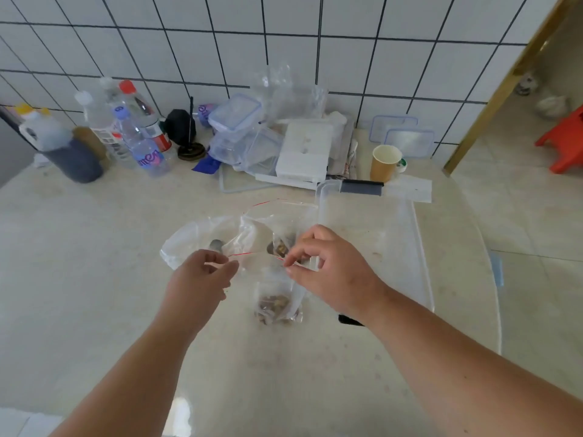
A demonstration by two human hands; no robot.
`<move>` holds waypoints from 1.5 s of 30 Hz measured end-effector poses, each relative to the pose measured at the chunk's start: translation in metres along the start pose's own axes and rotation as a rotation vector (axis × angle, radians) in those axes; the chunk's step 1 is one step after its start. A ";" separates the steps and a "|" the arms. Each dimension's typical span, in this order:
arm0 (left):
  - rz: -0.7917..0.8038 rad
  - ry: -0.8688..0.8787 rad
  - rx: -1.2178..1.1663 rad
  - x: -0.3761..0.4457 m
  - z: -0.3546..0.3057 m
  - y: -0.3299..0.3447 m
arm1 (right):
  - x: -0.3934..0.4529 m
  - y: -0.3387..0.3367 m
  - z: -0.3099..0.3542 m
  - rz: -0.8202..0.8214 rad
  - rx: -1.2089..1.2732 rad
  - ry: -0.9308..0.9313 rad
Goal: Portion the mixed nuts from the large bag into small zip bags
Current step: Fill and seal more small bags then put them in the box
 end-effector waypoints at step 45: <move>0.387 0.472 0.236 0.044 -0.043 -0.007 | 0.044 0.028 0.030 0.003 -0.290 0.135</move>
Point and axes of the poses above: each hand's wrist, its own x-axis towards the middle knuckle, its own y-axis out of the palm, z = x × y, the point moved 6 cm from there along x, towards the middle knuckle, and after that the axes turned 11 degrees about y, right-handed, at the moved point
